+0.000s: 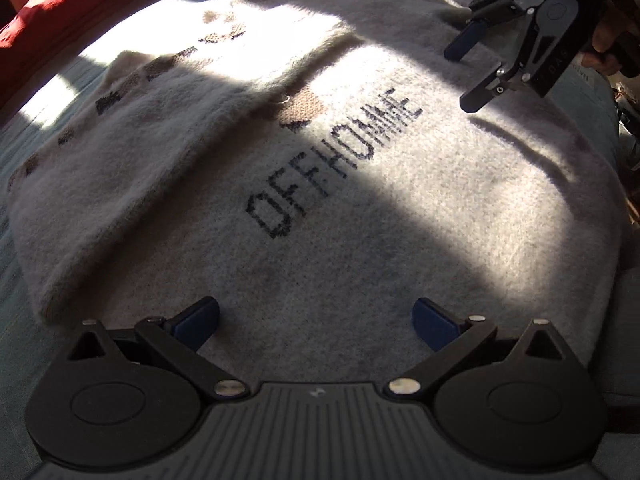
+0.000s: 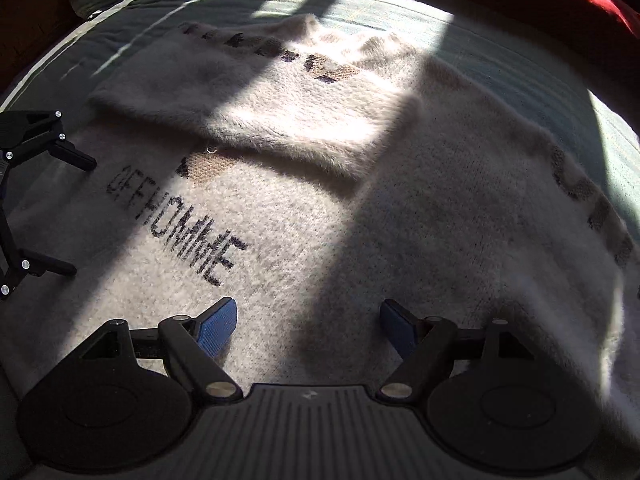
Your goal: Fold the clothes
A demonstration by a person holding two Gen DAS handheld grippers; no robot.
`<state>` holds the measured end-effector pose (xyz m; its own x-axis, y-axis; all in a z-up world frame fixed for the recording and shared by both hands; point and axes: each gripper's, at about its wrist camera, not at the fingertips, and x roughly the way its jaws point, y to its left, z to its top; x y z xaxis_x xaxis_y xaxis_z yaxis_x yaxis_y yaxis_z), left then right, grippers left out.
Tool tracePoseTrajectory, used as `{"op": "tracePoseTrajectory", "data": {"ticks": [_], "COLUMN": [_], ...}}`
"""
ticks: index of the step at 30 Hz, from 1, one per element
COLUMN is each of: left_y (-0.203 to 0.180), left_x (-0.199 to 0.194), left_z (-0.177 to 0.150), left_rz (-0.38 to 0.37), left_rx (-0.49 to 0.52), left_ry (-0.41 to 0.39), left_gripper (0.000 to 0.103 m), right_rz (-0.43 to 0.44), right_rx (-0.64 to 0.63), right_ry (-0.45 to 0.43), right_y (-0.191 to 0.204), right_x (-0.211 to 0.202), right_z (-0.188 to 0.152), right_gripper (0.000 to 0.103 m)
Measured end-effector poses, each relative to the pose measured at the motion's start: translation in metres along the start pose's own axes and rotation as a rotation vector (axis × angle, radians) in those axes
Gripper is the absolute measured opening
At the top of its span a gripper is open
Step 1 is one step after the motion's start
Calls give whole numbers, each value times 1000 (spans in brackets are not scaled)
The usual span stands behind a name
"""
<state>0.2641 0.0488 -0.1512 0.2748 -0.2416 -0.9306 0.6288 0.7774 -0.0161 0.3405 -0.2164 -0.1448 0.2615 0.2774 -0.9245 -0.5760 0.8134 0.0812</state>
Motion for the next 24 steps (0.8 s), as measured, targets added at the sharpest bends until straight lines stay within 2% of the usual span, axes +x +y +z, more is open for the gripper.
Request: {"op": "tracePoseTrajectory", "data": {"ticks": [7, 11, 17, 19, 21, 24], "left_y": [-18, -23, -33, -37, -41, -40], "left_x": [-15, -23, -32, -25, -17, -16], "left_z": [-45, -61, -44, -41, -46, -58], "left_rz": [3, 8, 5, -4, 0, 0], "left_rx": [31, 46, 82, 90, 99, 84], "left_ry": [97, 128, 45, 49, 69, 56], "left_gripper": [102, 102, 102, 102, 102, 102], "right_rz": [-41, -32, 18, 22, 18, 21], "right_rx": [-124, -211, -272, -259, -253, -248], "right_ry": [67, 99, 92, 113, 120, 103], "right_y": [30, 42, 63, 66, 65, 61], "right_x": [-14, -24, -34, -26, -20, -19], "right_z": [-57, -82, -91, -94, -101, -112], "right_gripper": [91, 94, 94, 95, 103, 103]}}
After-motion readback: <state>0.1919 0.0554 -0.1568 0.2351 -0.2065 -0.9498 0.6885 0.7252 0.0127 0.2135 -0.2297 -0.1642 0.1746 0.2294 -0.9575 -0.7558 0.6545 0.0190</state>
